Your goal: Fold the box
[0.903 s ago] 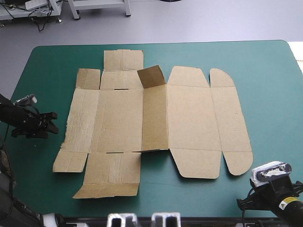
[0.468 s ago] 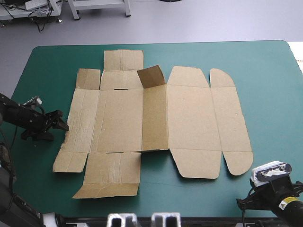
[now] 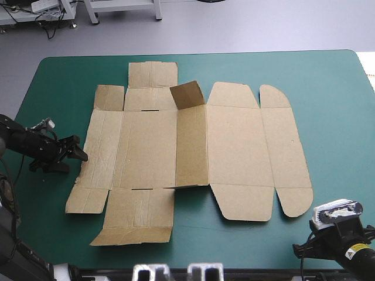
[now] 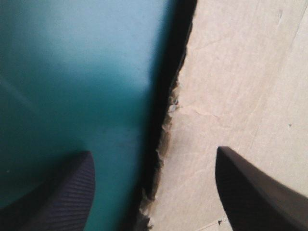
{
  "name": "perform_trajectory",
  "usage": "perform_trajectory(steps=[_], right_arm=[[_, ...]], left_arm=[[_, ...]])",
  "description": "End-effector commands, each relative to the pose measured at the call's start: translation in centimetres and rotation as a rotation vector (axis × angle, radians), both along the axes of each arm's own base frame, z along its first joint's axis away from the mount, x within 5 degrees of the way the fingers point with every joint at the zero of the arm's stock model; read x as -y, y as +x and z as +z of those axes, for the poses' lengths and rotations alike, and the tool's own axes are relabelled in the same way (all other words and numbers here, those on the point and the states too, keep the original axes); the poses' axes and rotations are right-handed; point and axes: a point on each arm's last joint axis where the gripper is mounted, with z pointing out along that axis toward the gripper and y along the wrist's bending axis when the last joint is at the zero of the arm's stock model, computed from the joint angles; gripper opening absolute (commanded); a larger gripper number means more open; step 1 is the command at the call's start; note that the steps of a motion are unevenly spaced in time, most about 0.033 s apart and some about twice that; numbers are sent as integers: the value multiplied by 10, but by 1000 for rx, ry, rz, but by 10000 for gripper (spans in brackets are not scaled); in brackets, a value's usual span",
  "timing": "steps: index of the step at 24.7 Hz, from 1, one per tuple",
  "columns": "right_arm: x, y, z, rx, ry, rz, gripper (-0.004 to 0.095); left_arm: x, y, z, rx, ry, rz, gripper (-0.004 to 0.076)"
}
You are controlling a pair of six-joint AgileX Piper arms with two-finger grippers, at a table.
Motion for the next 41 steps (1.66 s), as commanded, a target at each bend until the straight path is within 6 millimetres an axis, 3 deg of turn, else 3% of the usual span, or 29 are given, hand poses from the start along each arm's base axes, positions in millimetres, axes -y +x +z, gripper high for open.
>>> perform_trajectory(steps=[1,10,17,23,30,32,37,40,41], right_arm=[[0,4,10,63,11,-4,-24],[0,4,10,63,11,-4,-24],[0,4,10,63,11,-4,-24],[0,4,10,63,11,-4,-24],[0,4,10,64,11,-4,-24],[0,4,10,64,11,-4,-24],[0,4,10,64,11,-4,-24],[0,4,10,64,11,-4,-24],[0,5,10,66,11,-4,-24]], left_arm=[[13,-4,20,14,-66,-53,508],[24,1,14,-6,-74,-92,471],[44,-3,-8,-74,-110,-169,378],[52,-7,-24,-135,-147,-178,345],[69,3,-18,-28,-314,-137,344],[83,7,-14,17,-360,-165,332],[109,8,-14,42,-355,-300,153],[108,8,-13,30,-342,-293,0],[107,9,-10,37,-329,-299,-9]])
